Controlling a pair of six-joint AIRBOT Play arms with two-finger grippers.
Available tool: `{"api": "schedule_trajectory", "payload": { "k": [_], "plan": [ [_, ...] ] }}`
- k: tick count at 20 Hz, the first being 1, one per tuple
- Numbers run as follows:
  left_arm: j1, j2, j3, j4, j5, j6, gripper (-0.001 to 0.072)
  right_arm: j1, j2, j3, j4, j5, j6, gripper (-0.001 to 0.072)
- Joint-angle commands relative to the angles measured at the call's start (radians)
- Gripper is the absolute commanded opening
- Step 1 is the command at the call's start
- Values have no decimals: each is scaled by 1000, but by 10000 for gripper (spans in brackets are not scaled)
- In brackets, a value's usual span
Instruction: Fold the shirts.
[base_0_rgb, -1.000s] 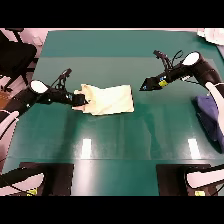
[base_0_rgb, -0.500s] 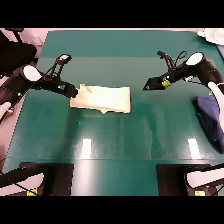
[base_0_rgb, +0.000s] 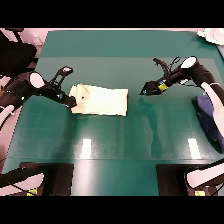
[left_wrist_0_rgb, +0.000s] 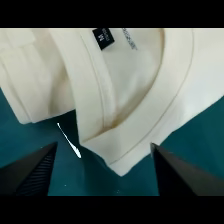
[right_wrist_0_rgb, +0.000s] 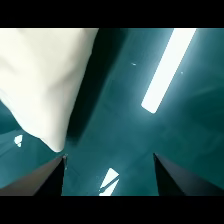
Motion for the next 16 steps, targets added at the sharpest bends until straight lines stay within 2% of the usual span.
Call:
{"api": "schedule_trajectory", "payload": {
  "k": [1, 4, 10, 16],
  "plan": [
    [0, 2, 14, 86, 11, -71, 714, 1, -6, -1, 63, 25, 6, 651],
    [0, 27, 64, 140, 12, -88, 715, 24, -6, -19, 123, -32, 15, 671],
    [2, 123, 129, 256, -19, -123, 714, 79, -6, -201, 234, -277, 15, 690],
    [2, 175, 131, 269, -69, -162, 714, 142, -12, -323, 404, -406, -45, 690]
  ]
}}
